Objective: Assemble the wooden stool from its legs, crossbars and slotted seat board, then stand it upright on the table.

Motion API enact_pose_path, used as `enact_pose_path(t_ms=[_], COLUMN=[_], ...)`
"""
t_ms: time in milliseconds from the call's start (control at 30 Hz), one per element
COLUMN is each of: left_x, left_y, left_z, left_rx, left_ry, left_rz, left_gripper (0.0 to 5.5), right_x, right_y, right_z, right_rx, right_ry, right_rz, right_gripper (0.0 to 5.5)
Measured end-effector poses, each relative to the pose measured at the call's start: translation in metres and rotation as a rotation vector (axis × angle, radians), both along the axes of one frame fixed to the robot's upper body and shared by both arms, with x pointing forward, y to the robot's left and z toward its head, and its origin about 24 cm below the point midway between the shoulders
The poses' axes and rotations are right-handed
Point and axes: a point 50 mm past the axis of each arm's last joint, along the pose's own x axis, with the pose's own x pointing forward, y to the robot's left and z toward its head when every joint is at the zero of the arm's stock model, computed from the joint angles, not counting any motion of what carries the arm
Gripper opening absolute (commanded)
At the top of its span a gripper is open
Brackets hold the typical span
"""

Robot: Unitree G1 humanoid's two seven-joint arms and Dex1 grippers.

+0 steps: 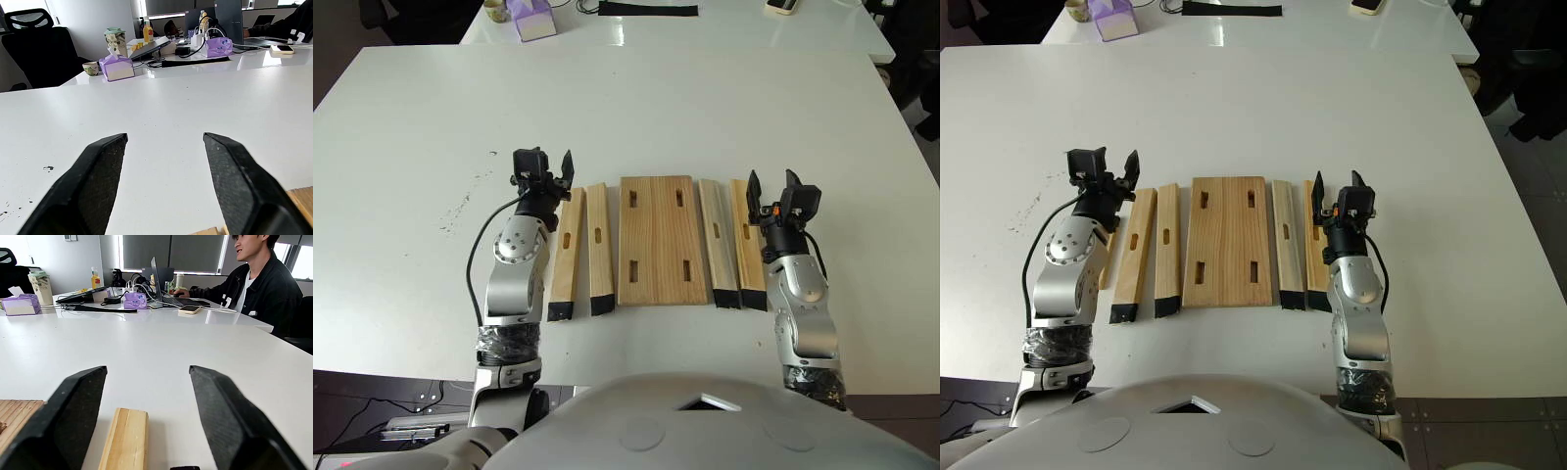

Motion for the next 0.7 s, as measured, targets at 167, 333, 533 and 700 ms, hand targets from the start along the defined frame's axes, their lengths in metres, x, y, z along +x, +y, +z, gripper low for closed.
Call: enact_pose_path(t_ms=[167,333,533,700], left_x=[0.0020,0.0033,0.0046,0.0067], left_y=[-0.0007,-0.0009,-0.0004,-0.0010], left_z=[0.0018,0.0026,0.0021,0.0041], left_rx=[0.005,0.007,0.008,0.009], left_ry=[-0.003,-0.005,-0.001,-0.009], left_rz=[-0.006,-0.011,-0.010,-0.012], left_gripper=[2.85,2.85,2.85,2.85], right_x=[0.0001,0.0004,0.0010,0.0016], right_y=[0.0010,0.0002,0.0013,0.0015], right_z=[0.0010,0.0009,0.0006,0.0002], right_rx=[0.011,0.010,0.011,0.010], right_ry=[-0.006,-0.005,-0.005,-0.004], right_rz=[-0.012,-0.021,-0.011,-0.014], right_gripper=[3.98,3.98,3.42,3.42])
